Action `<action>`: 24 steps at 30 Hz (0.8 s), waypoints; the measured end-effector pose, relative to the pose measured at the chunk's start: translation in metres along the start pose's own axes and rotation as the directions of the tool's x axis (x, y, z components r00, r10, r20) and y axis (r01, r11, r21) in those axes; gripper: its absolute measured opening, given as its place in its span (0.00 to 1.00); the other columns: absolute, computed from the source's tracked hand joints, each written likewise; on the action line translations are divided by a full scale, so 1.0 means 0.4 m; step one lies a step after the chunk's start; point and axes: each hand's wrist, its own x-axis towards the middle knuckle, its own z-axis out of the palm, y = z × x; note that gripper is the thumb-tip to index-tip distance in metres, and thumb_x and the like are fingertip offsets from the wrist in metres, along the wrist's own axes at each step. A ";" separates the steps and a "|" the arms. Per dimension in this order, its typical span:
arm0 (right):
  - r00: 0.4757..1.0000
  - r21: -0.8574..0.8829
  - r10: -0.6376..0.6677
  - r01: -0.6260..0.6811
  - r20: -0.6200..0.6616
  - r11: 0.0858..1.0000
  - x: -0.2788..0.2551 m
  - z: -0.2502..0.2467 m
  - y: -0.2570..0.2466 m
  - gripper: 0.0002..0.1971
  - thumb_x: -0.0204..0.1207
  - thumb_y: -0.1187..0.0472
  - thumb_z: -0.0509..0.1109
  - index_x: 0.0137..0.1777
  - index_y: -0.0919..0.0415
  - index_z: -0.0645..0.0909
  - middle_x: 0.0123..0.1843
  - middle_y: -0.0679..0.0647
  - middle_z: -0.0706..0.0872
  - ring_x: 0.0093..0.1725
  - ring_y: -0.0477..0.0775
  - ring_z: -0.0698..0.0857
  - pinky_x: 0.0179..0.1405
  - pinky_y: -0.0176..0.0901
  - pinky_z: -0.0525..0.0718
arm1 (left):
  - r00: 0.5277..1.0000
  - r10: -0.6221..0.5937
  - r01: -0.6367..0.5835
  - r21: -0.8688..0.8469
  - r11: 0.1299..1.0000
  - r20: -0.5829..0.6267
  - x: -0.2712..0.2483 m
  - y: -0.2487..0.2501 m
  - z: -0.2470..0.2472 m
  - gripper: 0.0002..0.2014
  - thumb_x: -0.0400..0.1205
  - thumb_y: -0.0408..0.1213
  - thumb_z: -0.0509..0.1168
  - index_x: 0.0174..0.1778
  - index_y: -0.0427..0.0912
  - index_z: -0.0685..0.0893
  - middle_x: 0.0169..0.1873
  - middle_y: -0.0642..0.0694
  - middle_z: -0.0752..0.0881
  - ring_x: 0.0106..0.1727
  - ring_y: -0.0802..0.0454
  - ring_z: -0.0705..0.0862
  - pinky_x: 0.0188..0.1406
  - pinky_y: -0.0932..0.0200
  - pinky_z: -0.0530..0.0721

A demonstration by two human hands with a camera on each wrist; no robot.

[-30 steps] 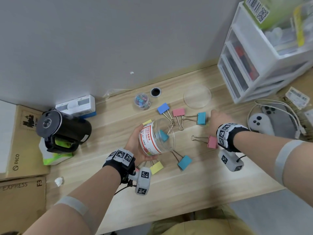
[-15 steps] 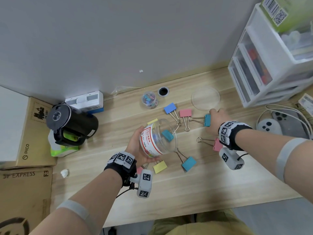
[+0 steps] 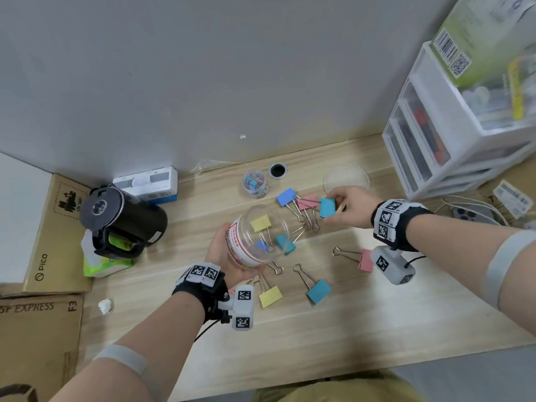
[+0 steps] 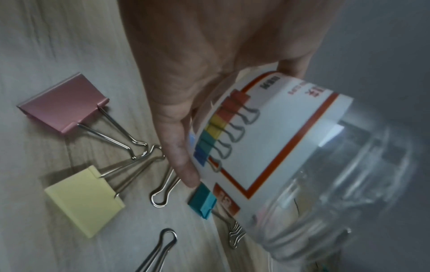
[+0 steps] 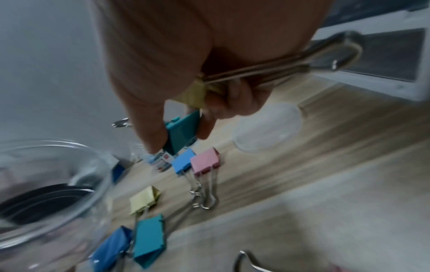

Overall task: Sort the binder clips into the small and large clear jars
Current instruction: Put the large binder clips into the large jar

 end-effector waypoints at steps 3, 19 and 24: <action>0.984 0.062 -0.107 0.099 0.140 0.993 -0.011 0.002 -0.075 0.23 0.64 0.51 0.85 0.57 0.46 0.81 0.48 0.44 0.85 0.30 0.32 0.81 0.36 0.25 0.75 | 1.000 0.007 -0.006 0.024 1.000 -0.016 0.001 0.007 0.014 0.34 0.85 0.66 0.55 0.70 0.42 0.85 0.62 0.30 0.90 0.65 0.30 0.86 0.62 0.34 0.84; 0.944 -0.393 -0.131 0.249 0.302 0.885 -0.045 0.141 -0.261 0.21 0.68 0.51 0.74 0.58 0.59 0.77 0.47 0.55 0.85 0.43 0.57 0.86 0.40 0.48 0.86 | 0.999 -0.020 0.013 0.129 0.992 0.048 -0.018 -0.005 0.063 0.35 0.83 0.65 0.55 0.69 0.38 0.86 0.64 0.32 0.89 0.62 0.33 0.88 0.63 0.36 0.85; 0.929 -0.011 -0.055 0.064 0.367 0.998 -0.048 0.123 -0.274 0.22 0.72 0.62 0.70 0.65 0.55 0.71 0.48 0.54 0.80 0.42 0.53 0.80 0.34 0.43 0.77 | 0.998 -0.009 0.002 0.103 0.995 0.064 -0.015 -0.012 0.043 0.36 0.85 0.64 0.53 0.69 0.36 0.86 0.65 0.32 0.88 0.57 0.33 0.89 0.62 0.38 0.84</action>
